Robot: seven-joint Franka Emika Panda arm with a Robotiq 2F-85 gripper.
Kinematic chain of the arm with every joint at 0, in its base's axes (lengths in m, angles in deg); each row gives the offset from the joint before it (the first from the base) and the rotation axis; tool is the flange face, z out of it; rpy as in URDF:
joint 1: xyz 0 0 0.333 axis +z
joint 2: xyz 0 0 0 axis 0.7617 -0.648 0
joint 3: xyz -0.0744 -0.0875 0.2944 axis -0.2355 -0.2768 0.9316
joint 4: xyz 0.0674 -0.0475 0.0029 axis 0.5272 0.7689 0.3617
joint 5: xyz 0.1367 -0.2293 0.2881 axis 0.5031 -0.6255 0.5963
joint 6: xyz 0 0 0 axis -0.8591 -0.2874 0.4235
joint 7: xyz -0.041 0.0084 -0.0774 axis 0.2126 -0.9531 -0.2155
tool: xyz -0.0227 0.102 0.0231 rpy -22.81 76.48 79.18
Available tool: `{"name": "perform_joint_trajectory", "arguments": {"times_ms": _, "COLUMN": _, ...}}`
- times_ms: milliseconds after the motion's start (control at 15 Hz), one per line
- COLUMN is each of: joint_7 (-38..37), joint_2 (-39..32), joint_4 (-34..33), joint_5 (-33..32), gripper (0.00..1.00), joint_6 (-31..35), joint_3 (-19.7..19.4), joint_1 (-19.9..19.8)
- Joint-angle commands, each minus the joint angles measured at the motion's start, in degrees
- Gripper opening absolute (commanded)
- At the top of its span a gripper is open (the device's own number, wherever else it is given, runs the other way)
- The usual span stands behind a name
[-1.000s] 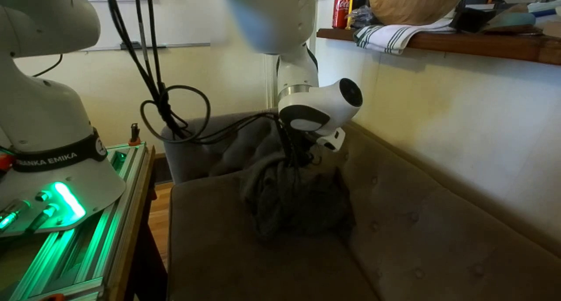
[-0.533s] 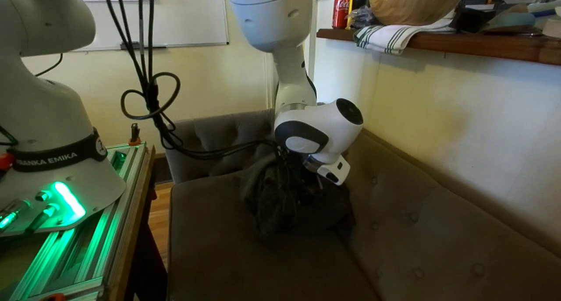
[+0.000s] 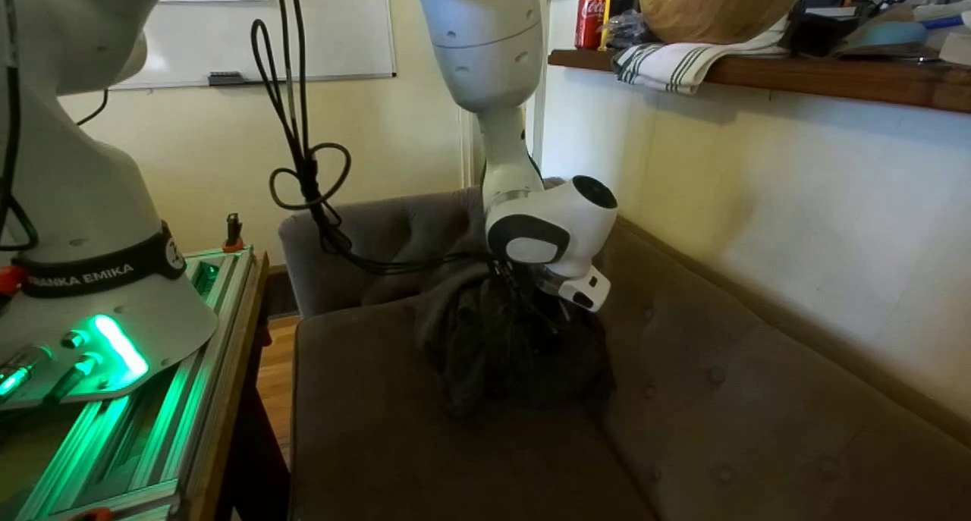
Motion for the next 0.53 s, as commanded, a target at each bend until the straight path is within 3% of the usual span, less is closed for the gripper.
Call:
{"name": "perform_joint_trajectory", "arguments": {"times_ms": 0, "joint_7": 5.50, "joint_2": -6.00, "joint_4": -5.73, "joint_5": 6.48, "gripper": 1.00, "joint_6": 0.23, "joint_3": 7.66, "joint_1": -4.89}}
{"name": "perform_joint_trajectory", "arguments": {"times_ms": 267, "joint_7": 8.23, "joint_2": -10.89, "joint_4": -9.31, "joint_5": 10.28, "gripper": 1.00, "joint_6": -2.21, "joint_3": 11.43, "joint_1": -7.69}}
{"name": "perform_joint_trajectory", "arguments": {"times_ms": 467, "joint_7": 7.09, "joint_2": -12.58, "joint_4": -11.27, "joint_5": 10.96, "gripper": 1.00, "joint_6": -6.32, "joint_3": 9.94, "joint_1": -7.25}}
